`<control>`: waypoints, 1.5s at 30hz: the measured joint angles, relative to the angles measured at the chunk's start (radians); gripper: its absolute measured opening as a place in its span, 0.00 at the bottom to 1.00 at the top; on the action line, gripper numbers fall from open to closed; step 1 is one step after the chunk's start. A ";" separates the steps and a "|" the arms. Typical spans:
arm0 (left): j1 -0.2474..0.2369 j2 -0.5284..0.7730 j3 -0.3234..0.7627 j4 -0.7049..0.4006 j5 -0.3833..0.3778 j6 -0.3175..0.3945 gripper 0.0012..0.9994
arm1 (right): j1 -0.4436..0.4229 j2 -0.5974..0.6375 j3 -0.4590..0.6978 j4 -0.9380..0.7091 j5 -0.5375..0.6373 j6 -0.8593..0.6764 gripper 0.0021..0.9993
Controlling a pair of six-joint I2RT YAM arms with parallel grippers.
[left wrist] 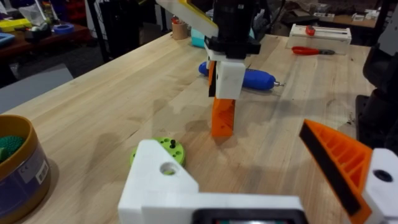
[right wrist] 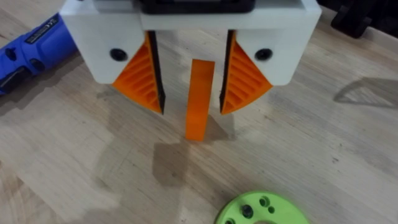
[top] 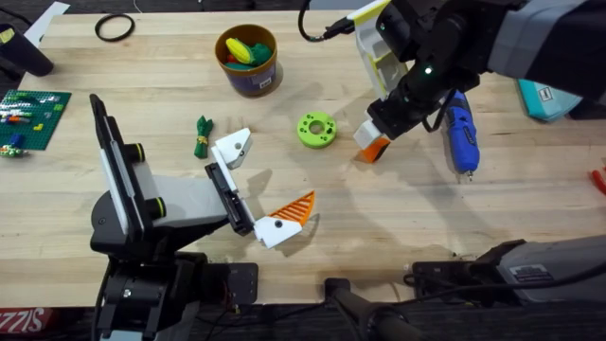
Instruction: Pick up the gripper from the table and insert it into the empty holder that is missing its gripper. Then pick up a screw, insert it into the mounting hole, and use the screwdriver to tighten it. Finally, clean up the table by picking up the vegetable and placing it into the bucket.
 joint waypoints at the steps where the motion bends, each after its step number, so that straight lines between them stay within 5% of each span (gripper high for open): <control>1: 0.000 0.002 0.000 0.004 0.000 0.000 0.99 | -0.001 0.002 0.000 -0.001 0.000 0.000 0.55; 25: 0.000 0.003 0.000 0.005 0.000 -0.001 0.99 | 0.001 0.058 -0.014 -0.026 -0.012 0.000 0.55; 27: 0.000 0.003 0.000 0.005 0.000 -0.001 0.99 | 0.001 0.075 -0.017 -0.025 -0.015 -0.005 0.45; 30: 0.000 0.003 0.000 0.005 0.000 -0.001 0.99 | 0.001 0.081 -0.019 -0.025 -0.019 0.001 0.04; 39: 0.000 0.003 0.000 0.005 0.000 -0.001 0.99 | 0.001 0.081 -0.003 -0.101 -0.048 -0.002 0.01; 45: 0.000 0.003 0.000 0.005 0.000 -0.001 0.99 | 0.000 0.081 0.111 -0.144 -0.175 -0.003 0.01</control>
